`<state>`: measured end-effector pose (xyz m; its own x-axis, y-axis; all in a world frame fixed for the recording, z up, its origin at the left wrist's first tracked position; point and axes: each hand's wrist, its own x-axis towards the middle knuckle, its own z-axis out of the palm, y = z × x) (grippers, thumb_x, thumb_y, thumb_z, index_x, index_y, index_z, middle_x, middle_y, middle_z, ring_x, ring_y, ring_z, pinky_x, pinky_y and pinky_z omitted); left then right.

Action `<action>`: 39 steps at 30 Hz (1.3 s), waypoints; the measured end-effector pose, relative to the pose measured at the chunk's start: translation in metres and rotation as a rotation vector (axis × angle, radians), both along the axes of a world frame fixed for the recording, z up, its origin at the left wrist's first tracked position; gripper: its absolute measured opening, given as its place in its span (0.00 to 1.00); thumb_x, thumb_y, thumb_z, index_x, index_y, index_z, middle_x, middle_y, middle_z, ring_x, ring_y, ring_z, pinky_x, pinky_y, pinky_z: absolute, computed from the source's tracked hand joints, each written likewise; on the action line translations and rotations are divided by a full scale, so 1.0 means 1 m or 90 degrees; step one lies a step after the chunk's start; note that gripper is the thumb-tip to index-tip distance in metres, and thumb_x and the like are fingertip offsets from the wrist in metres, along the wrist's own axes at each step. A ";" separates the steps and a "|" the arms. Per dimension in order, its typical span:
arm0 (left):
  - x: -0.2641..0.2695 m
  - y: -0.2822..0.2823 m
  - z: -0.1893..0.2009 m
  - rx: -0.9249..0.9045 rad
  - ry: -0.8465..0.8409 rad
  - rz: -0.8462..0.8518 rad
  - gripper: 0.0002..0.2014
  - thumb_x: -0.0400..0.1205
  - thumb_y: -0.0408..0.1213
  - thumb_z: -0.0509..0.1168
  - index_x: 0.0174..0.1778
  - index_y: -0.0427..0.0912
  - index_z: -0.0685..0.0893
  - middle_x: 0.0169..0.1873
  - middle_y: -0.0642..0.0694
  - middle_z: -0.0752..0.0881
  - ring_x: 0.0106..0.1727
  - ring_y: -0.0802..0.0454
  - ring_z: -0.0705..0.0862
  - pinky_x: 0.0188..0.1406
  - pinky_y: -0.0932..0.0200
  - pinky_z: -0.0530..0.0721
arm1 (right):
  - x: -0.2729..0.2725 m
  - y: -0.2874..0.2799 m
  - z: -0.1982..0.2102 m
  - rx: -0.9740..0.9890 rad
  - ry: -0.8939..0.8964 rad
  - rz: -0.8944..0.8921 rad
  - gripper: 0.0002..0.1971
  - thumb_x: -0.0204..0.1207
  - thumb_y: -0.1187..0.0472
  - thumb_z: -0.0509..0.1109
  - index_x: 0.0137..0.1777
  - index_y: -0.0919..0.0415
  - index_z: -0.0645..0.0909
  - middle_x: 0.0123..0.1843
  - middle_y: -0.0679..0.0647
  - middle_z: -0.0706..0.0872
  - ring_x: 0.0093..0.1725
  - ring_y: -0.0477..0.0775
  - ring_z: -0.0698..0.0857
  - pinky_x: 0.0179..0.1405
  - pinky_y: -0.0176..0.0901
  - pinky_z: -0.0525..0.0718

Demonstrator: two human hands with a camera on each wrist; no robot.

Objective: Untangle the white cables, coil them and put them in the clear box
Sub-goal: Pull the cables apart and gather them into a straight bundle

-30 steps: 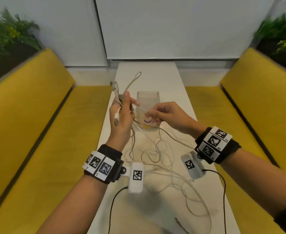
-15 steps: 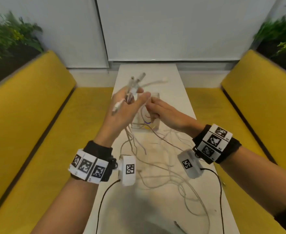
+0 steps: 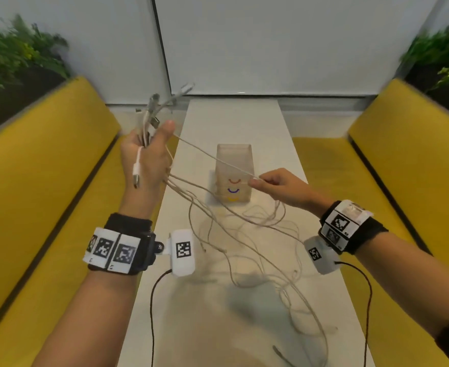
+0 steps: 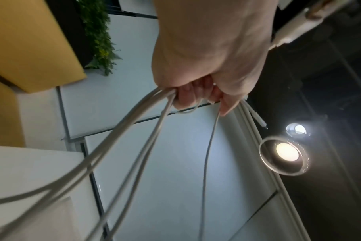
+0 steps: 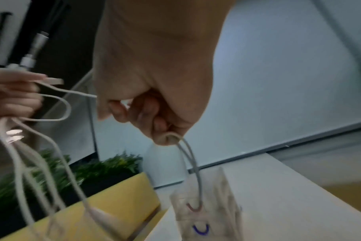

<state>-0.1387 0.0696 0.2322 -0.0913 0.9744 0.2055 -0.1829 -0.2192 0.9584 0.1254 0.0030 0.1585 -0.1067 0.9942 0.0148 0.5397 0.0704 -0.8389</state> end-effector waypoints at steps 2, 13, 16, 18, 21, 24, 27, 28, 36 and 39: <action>-0.003 0.001 0.002 0.020 -0.066 0.034 0.10 0.81 0.40 0.74 0.39 0.46 0.79 0.23 0.51 0.73 0.19 0.59 0.68 0.18 0.62 0.68 | 0.017 -0.002 -0.014 -0.014 -0.028 -0.045 0.30 0.79 0.46 0.72 0.26 0.62 0.62 0.26 0.54 0.59 0.26 0.53 0.58 0.27 0.45 0.55; -0.017 0.007 0.015 0.051 -0.187 0.169 0.12 0.83 0.41 0.71 0.38 0.46 0.75 0.21 0.51 0.66 0.19 0.57 0.63 0.19 0.60 0.63 | 0.098 -0.017 -0.066 -0.048 -0.162 -0.311 0.20 0.81 0.48 0.65 0.33 0.56 0.65 0.29 0.54 0.68 0.32 0.54 0.69 0.34 0.49 0.66; -0.013 0.007 0.006 0.035 -0.137 0.135 0.12 0.82 0.40 0.72 0.38 0.46 0.76 0.20 0.52 0.68 0.18 0.58 0.64 0.17 0.60 0.65 | 0.099 -0.010 -0.056 -0.031 -0.256 -0.390 0.13 0.84 0.53 0.57 0.41 0.60 0.70 0.34 0.53 0.74 0.38 0.56 0.72 0.37 0.48 0.68; -0.012 0.009 0.003 0.008 -0.106 0.126 0.13 0.81 0.38 0.73 0.37 0.46 0.75 0.20 0.52 0.68 0.16 0.59 0.64 0.16 0.62 0.65 | 0.099 -0.010 -0.047 0.018 -0.397 -0.450 0.15 0.83 0.51 0.50 0.41 0.60 0.70 0.35 0.53 0.74 0.41 0.57 0.72 0.48 0.53 0.69; -0.016 0.013 0.000 0.002 -0.079 0.123 0.13 0.79 0.34 0.74 0.35 0.45 0.75 0.22 0.51 0.69 0.17 0.59 0.65 0.16 0.63 0.65 | 0.103 -0.012 -0.043 0.033 -0.587 -0.490 0.23 0.83 0.46 0.44 0.40 0.58 0.75 0.42 0.59 0.79 0.50 0.61 0.74 0.60 0.64 0.66; -0.016 0.013 -0.004 0.032 -0.026 0.084 0.12 0.78 0.34 0.74 0.35 0.46 0.77 0.26 0.52 0.75 0.20 0.58 0.68 0.18 0.62 0.68 | 0.102 -0.010 -0.044 -0.147 -0.711 -0.412 0.29 0.83 0.38 0.45 0.47 0.55 0.84 0.55 0.62 0.85 0.61 0.64 0.77 0.69 0.67 0.63; -0.008 0.011 -0.009 0.010 0.063 -0.001 0.07 0.82 0.37 0.73 0.45 0.42 0.81 0.30 0.56 0.82 0.24 0.63 0.76 0.24 0.63 0.77 | 0.091 -0.006 -0.050 -0.199 -0.658 -0.392 0.23 0.83 0.40 0.54 0.62 0.54 0.81 0.68 0.62 0.80 0.70 0.64 0.74 0.71 0.66 0.63; -0.004 0.010 -0.011 -0.007 0.079 -0.021 0.07 0.83 0.38 0.71 0.49 0.39 0.81 0.33 0.56 0.84 0.25 0.64 0.78 0.25 0.64 0.79 | 0.084 -0.004 -0.052 -0.154 -0.609 -0.394 0.20 0.83 0.43 0.58 0.65 0.56 0.78 0.69 0.62 0.79 0.69 0.64 0.74 0.69 0.64 0.67; 0.014 0.000 -0.014 -0.041 0.063 -0.099 0.11 0.88 0.40 0.63 0.40 0.46 0.74 0.27 0.53 0.70 0.22 0.60 0.66 0.22 0.64 0.67 | 0.014 -0.024 -0.073 -0.558 -0.068 0.138 0.16 0.85 0.61 0.63 0.48 0.73 0.87 0.41 0.67 0.89 0.39 0.64 0.88 0.36 0.45 0.88; 0.016 -0.001 -0.011 -0.090 0.010 -0.112 0.15 0.87 0.38 0.63 0.34 0.48 0.70 0.21 0.54 0.66 0.24 0.56 0.60 0.26 0.57 0.57 | 0.006 -0.039 -0.124 -0.678 -0.143 0.092 0.16 0.84 0.66 0.61 0.63 0.76 0.82 0.51 0.70 0.89 0.47 0.66 0.89 0.47 0.49 0.91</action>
